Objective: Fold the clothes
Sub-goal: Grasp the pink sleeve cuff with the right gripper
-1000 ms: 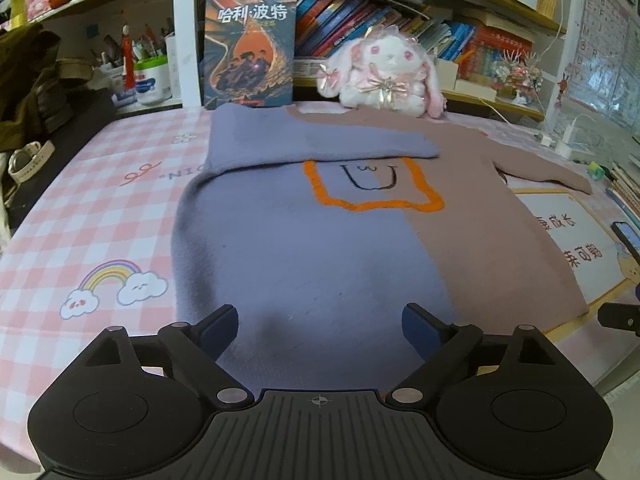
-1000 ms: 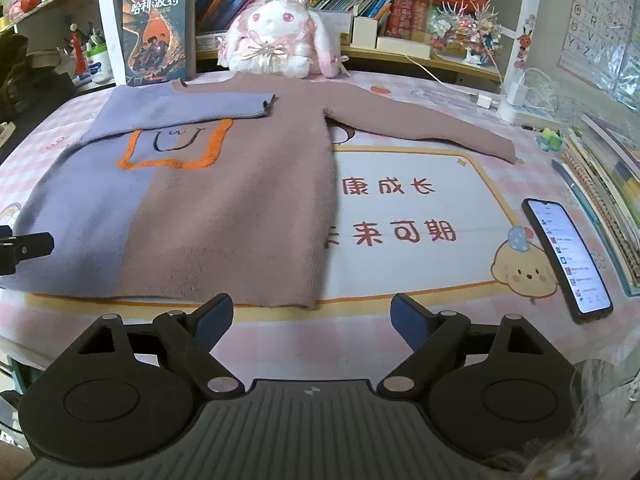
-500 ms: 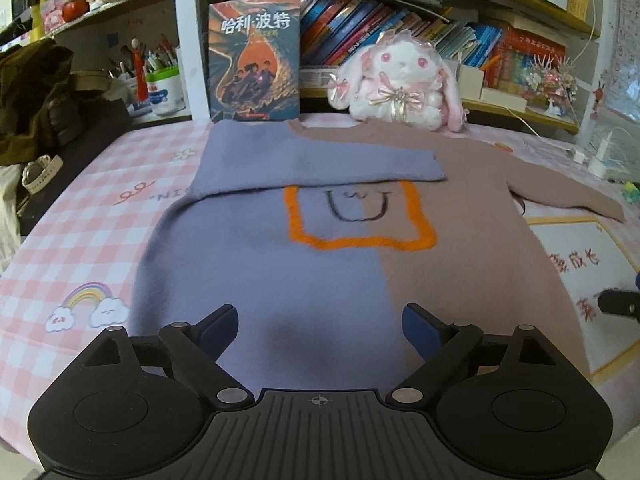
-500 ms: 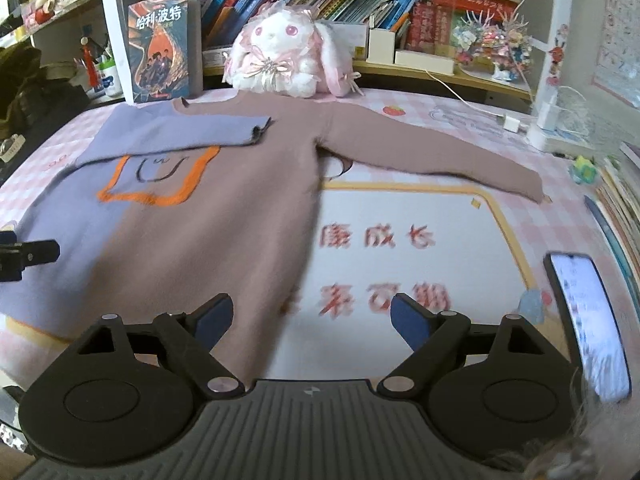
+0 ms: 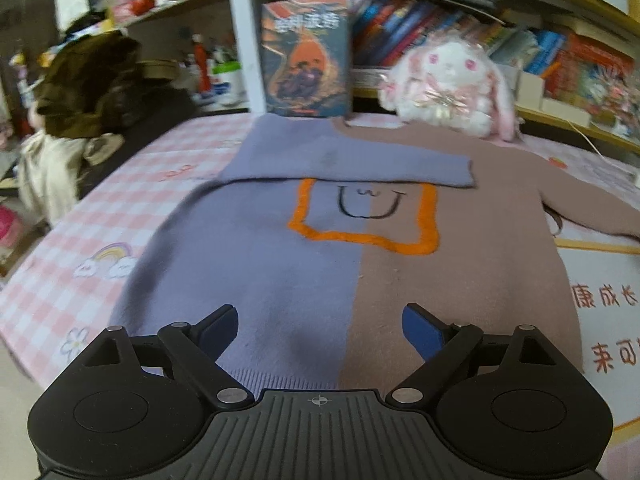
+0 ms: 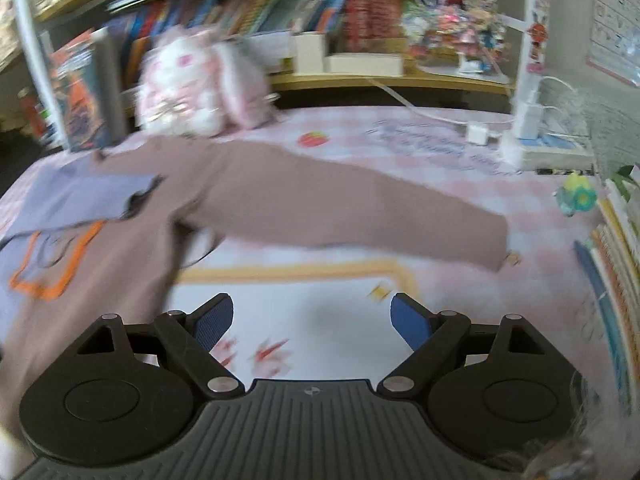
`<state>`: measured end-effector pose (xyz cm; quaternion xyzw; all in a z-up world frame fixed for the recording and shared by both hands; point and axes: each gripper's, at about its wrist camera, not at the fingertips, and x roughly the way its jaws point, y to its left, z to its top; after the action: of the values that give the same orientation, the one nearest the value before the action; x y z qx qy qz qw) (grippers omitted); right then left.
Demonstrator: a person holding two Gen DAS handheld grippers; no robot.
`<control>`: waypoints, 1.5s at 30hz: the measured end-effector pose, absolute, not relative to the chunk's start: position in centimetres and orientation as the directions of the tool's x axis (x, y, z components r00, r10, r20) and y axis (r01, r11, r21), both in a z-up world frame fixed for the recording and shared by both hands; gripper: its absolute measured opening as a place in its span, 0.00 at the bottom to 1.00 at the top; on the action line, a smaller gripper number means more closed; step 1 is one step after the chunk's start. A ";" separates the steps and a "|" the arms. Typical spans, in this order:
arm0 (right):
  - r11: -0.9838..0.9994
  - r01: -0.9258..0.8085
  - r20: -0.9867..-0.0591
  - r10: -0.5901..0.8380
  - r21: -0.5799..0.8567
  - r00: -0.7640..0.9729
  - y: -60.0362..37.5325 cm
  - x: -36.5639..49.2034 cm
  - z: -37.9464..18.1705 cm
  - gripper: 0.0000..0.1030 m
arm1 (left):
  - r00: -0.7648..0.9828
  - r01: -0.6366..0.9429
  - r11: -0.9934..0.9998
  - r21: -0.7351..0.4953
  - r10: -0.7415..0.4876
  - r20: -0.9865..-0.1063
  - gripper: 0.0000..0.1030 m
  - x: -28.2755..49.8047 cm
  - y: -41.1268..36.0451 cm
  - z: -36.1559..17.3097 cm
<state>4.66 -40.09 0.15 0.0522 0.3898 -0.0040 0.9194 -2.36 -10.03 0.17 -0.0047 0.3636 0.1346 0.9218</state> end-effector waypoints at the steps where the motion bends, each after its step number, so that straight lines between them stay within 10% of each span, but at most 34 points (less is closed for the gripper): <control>1: 0.993 0.065 -0.722 0.024 0.096 0.692 -41.0 5.5 0.1 0.83 | 0.697 -0.260 0.962 0.089 0.251 -0.672 0.89 -2.5 -10.2 0.2; 11: 0.959 0.266 -0.770 -0.094 0.101 0.631 -47.7 10.3 -0.8 0.79 | 0.669 -0.276 0.956 0.099 0.265 -0.695 0.89 -2.8 -11.5 0.1; 21: 0.935 0.335 -0.795 -0.114 0.116 0.596 -50.3 10.9 -2.0 0.52 | 0.652 -0.280 0.954 0.111 0.274 -0.708 0.89 -2.5 -12.3 -0.1; 27: 0.952 0.277 -0.788 -0.070 0.130 0.611 -50.1 11.3 -2.0 0.10 | 0.648 -0.279 0.954 0.108 0.270 -0.712 0.89 -2.1 -12.6 -0.1; 45: 0.935 0.136 -0.701 0.143 0.326 0.698 -47.4 11.2 3.1 0.08 | 0.689 -0.222 0.972 0.080 0.214 -0.692 0.89 -1.1 -11.9 0.1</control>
<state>11.18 -47.44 3.05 0.1798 0.3883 0.0020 0.9038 -1.12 -11.87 0.09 -0.0048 0.3760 0.1186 0.9190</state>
